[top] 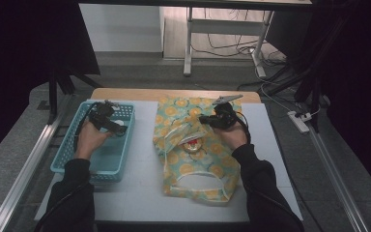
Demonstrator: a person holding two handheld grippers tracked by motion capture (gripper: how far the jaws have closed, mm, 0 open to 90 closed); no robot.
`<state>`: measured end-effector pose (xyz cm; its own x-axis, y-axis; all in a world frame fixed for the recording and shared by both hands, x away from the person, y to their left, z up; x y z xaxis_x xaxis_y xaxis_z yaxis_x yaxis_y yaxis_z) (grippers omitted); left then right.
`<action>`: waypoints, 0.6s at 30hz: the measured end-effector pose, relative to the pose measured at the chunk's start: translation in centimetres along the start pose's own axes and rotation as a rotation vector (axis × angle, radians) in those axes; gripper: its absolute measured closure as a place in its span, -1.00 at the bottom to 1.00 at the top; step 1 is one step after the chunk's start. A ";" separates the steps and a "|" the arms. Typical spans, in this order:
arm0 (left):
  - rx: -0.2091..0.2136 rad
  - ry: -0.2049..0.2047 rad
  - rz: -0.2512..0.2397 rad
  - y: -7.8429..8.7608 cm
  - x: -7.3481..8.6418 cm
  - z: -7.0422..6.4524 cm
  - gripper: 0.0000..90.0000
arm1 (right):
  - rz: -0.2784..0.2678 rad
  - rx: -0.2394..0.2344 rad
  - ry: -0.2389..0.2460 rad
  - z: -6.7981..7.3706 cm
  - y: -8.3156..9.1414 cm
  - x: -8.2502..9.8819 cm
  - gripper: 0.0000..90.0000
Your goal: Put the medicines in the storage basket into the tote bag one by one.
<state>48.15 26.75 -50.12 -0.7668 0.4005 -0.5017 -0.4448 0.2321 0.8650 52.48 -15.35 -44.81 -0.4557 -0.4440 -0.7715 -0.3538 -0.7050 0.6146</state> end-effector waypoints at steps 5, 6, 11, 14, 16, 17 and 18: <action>-0.006 -0.015 -0.002 -0.2 -0.2 -0.2 -0.77 | -0.001 -0.002 0.002 0.1 0.1 0.0 1.00; -0.007 -0.022 0.000 -0.2 -0.2 -0.3 -0.70 | -0.001 -0.003 0.003 0.1 0.1 0.0 1.00; 0.004 -0.047 0.013 -0.3 -0.1 -0.6 -0.23 | -0.001 -0.005 0.002 0.1 0.0 0.1 1.00; 0.013 -0.052 0.019 -0.3 -0.1 -0.7 0.04 | -0.002 -0.004 0.002 0.1 0.0 0.2 1.00; 0.010 -0.049 0.020 -0.3 -0.2 -0.7 0.10 | 0.000 -0.006 0.003 0.1 0.0 0.2 1.00; 0.009 -0.049 0.020 -0.3 -0.2 -0.7 0.11 | 0.000 -0.007 0.003 0.1 0.0 0.2 1.00; 0.008 -0.047 0.021 -0.3 -0.2 -0.7 0.11 | 0.000 -0.007 0.003 0.1 0.0 0.2 1.00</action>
Point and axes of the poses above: each handheld gripper's, and its own axes: y roughly backward along the jaws, x roughly out of its underside, z roughly to its left, the point moved 1 cm from there along -y, roughly forward along the jaws, and after that the axes turned 5 degrees about -y, right-handed, at the moved point
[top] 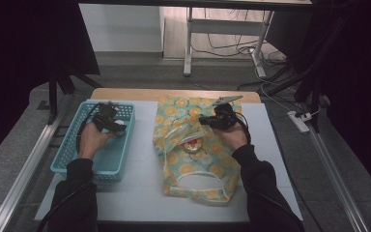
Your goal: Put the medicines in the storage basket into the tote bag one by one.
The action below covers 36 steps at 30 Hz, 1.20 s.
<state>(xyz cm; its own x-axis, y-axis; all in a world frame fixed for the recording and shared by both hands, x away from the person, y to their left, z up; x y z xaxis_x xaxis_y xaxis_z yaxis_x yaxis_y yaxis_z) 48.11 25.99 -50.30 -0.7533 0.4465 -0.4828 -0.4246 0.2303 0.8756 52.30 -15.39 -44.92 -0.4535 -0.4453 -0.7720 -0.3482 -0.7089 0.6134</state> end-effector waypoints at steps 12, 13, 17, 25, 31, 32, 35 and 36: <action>0.006 0.031 -0.054 2.3 -0.3 0.1 0.12 | -0.003 0.000 -0.005 0.0 0.0 -0.1 1.00; 0.009 0.030 -0.062 2.7 -0.4 0.0 0.12 | -0.003 0.000 -0.005 0.0 0.0 -0.1 1.00; 0.008 0.023 -0.092 4.1 -0.9 -0.3 0.12 | -0.006 -0.001 -0.004 0.0 0.0 -0.1 1.00; 0.025 -0.010 -0.132 6.1 -1.6 -1.5 0.12 | -0.007 -0.001 -0.002 0.1 0.0 -0.2 1.00; 0.060 -0.050 -0.161 7.2 -2.1 -2.8 0.12 | -0.008 -0.001 -0.003 0.0 0.0 -0.2 1.00; 0.067 -0.056 -0.167 7.3 -2.2 -3.1 0.12 | -0.007 -0.002 -0.003 0.0 0.0 -0.2 1.00; 0.082 -0.080 -0.175 7.5 -2.7 -4.0 0.12 | -0.007 -0.002 -0.001 0.1 -0.1 -0.2 1.00; 0.086 -0.087 -0.177 7.6 -2.8 -4.4 0.12 | -0.007 -0.002 -0.002 0.1 -0.1 -0.2 1.00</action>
Point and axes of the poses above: each handheld gripper's, and its own axes: y roughly backward along the jaws, x roughly out of its underside, z roughly to its left, the point moved 1 cm from there along -y, roughly forward along the jaws, and after that the axes turned 5 degrees about -y, right-handed, at the moved point
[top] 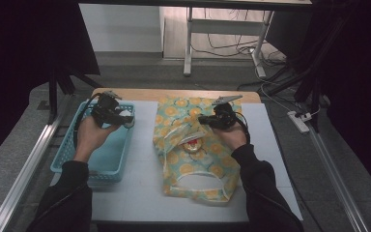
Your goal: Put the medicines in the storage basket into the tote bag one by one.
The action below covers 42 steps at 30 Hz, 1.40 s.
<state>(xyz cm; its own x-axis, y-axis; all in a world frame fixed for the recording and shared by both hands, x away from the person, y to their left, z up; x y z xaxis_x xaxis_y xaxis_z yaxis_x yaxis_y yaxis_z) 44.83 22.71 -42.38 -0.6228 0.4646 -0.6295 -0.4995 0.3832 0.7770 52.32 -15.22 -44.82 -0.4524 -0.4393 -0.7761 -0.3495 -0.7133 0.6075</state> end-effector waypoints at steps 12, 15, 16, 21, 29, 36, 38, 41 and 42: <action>0.105 -0.093 -0.029 -1.1 -2.3 -4.7 0.12 | -0.003 0.001 -0.003 -0.1 0.0 0.0 1.00; 0.130 -0.128 -0.027 -1.8 -3.0 -6.0 0.12 | -0.001 0.001 -0.003 -0.1 0.0 0.0 1.00; 0.140 -0.136 -0.028 -2.0 -3.2 -6.4 0.12 | -0.001 0.001 -0.002 -0.1 0.0 0.1 1.00; 0.183 -0.177 -0.034 -3.1 -4.5 -8.5 0.12 | 0.000 0.000 -0.002 -0.1 0.0 0.1 1.00; 0.235 -0.244 -0.021 -5.4 -6.3 -11.5 0.12 | -0.005 0.000 -0.005 -0.2 0.1 0.2 1.00; 0.265 -0.289 -0.013 -7.5 -7.7 -13.8 0.12 | -0.004 0.002 -0.007 -0.3 0.2 0.2 1.00; 0.268 -0.297 -0.014 -8.1 -8.0 -14.4 0.12 | -0.005 0.001 -0.006 -0.2 0.2 0.2 1.00; 0.283 -0.308 -0.016 -8.9 -8.4 -15.1 0.12 | -0.003 0.000 -0.005 -0.2 0.1 0.2 1.00; 0.287 -0.310 -0.019 -9.2 -8.5 -15.4 0.12 | -0.002 0.000 -0.005 -0.2 0.1 0.2 1.00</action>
Point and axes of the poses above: each handheld gripper's, and its own axes: y roughly backward along the jaws, x roughly out of its underside, z roughly to its left, the point moved 1 cm from there along -y, roughly forward along the jaws, and after that the axes turned 5 degrees about -y, right-handed, at the moved point
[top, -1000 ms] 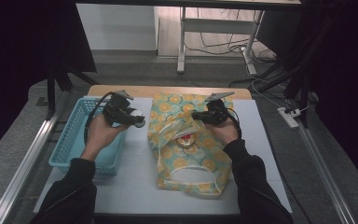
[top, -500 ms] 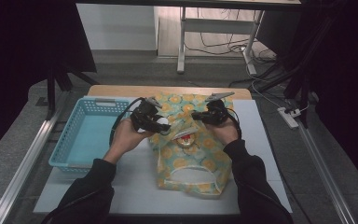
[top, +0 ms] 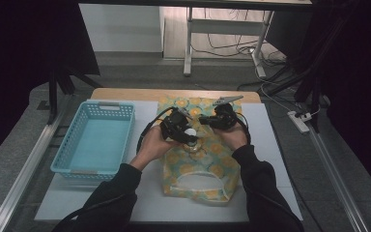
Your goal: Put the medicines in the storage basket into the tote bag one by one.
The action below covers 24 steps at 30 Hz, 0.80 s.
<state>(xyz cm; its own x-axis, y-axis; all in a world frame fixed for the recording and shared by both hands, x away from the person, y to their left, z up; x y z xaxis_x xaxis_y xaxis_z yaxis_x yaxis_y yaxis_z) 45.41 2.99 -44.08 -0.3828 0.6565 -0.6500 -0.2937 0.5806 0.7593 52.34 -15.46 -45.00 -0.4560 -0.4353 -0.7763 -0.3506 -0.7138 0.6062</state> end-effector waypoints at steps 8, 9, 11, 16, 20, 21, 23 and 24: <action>-0.014 -0.023 0.026 -2.1 -0.6 -0.2 0.12 | -0.002 0.001 0.000 -0.1 0.0 0.0 1.00; -0.017 -0.022 0.030 -2.4 -0.6 -0.1 0.12 | -0.003 0.002 -0.001 -0.1 0.0 0.0 1.00; -0.019 -0.019 0.028 -2.7 -0.5 0.0 0.12 | -0.002 0.002 -0.001 -0.1 0.0 0.0 1.00; -0.026 -0.009 0.035 -3.6 -0.3 0.3 0.12 | 0.000 0.003 -0.002 -0.2 0.0 0.1 1.00; -0.032 -0.006 0.030 -4.1 -0.2 0.5 0.12 | 0.000 0.005 -0.002 -0.2 0.0 0.1 1.00; -0.036 -0.008 0.032 -4.2 -0.3 0.6 0.12 | -0.001 0.005 -0.004 -0.2 0.0 0.1 1.00; -0.044 -0.010 0.038 -4.4 -0.3 0.6 0.12 | 0.000 0.005 -0.004 -0.2 0.0 0.1 1.00; -0.045 -0.012 0.043 -4.5 -0.3 0.7 0.12 | 0.000 0.005 -0.002 -0.2 0.0 0.1 1.00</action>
<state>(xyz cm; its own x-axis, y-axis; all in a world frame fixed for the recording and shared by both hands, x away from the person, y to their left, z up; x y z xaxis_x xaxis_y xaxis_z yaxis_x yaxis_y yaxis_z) 47.42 0.51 -47.33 -0.3853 0.6862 -0.6170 -0.3167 0.5297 0.7868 52.45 -15.60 -45.17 -0.4581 -0.4343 -0.7756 -0.3541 -0.7111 0.6074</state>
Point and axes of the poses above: each handheld gripper's, and its own axes: y roughly backward along the jaws, x roughly out of its underside, z roughly to its left, the point moved 1 cm from there along -y, roughly forward along the jaws, and after that the axes turned 5 degrees about -y, right-handed, at the moved point
